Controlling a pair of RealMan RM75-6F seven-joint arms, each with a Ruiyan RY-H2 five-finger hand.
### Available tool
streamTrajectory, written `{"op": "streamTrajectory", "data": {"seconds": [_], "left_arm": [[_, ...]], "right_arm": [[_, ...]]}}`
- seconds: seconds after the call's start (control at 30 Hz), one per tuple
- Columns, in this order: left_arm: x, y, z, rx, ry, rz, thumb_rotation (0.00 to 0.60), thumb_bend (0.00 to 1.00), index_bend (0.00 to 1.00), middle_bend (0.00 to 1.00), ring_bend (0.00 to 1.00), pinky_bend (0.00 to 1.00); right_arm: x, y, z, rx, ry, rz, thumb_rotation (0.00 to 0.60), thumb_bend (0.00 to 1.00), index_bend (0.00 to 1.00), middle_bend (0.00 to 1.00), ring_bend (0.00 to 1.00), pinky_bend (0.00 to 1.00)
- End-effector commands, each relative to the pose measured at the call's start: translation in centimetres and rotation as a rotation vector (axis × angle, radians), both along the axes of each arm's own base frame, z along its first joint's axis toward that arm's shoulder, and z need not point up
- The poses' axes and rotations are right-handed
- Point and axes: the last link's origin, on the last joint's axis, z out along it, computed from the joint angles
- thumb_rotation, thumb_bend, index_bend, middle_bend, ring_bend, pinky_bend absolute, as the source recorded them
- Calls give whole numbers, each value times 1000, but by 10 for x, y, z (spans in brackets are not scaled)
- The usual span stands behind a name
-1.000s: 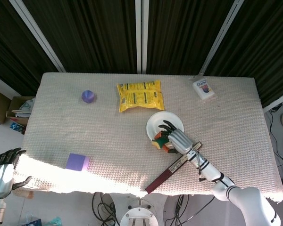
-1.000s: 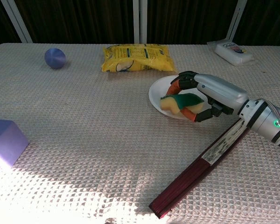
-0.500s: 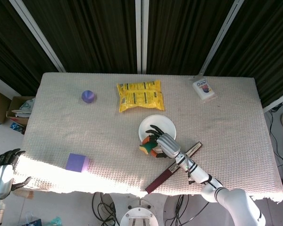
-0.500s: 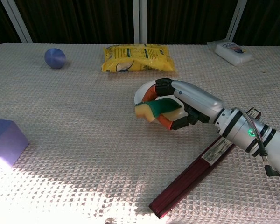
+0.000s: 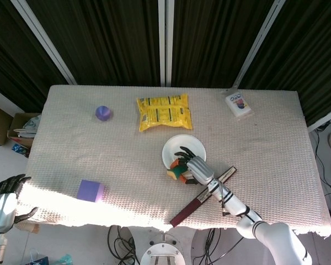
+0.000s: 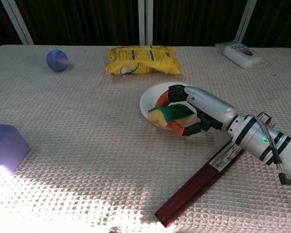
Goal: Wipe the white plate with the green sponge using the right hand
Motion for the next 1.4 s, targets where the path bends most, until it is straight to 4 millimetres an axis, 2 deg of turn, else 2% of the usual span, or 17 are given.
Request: {"op": "streamTrajectory", "data": {"seconds": [0.03, 0.27, 0.43, 0.73, 0.83, 1.07, 1.2, 1.4], "left_arm": [[-1, 0, 0, -1, 1, 2, 600, 119, 198, 137, 120, 145], [0, -1, 1, 6, -3, -2, 600, 119, 198, 137, 120, 145], [2, -1, 1, 3, -1, -9, 600, 119, 198, 137, 120, 145], [1, -3, 1, 2, -3, -2, 600, 119, 198, 137, 120, 145], [0, -3, 2, 2, -3, 0, 600, 119, 198, 137, 120, 145], [2, -2, 2, 3, 0, -11, 600, 119, 198, 137, 120, 145], [3, -1, 1, -2, 3, -15, 600, 119, 198, 137, 120, 145], [3, -1, 0, -6, 1, -9, 600, 120, 198, 137, 120, 145]], "right_arm": [[0, 2, -7, 8, 16, 1, 600, 462, 580, 427, 169, 0], [15, 0, 3, -27, -38, 72, 600, 462, 580, 428, 168, 0], [17, -1, 9, -25, -2, 109, 600, 463, 580, 428, 168, 0], [13, 4, -8, 44, 75, 68, 600, 465, 581, 428, 168, 0], [10, 4, -8, 42, 87, 68, 600, 468, 581, 428, 168, 0], [18, -5, 17, -37, 10, 102, 600, 468, 581, 428, 168, 0], [16, -10, 27, -59, 14, 92, 600, 468, 581, 429, 168, 0], [5, 1, 11, 2, 60, 53, 600, 468, 581, 428, 168, 0]]}}
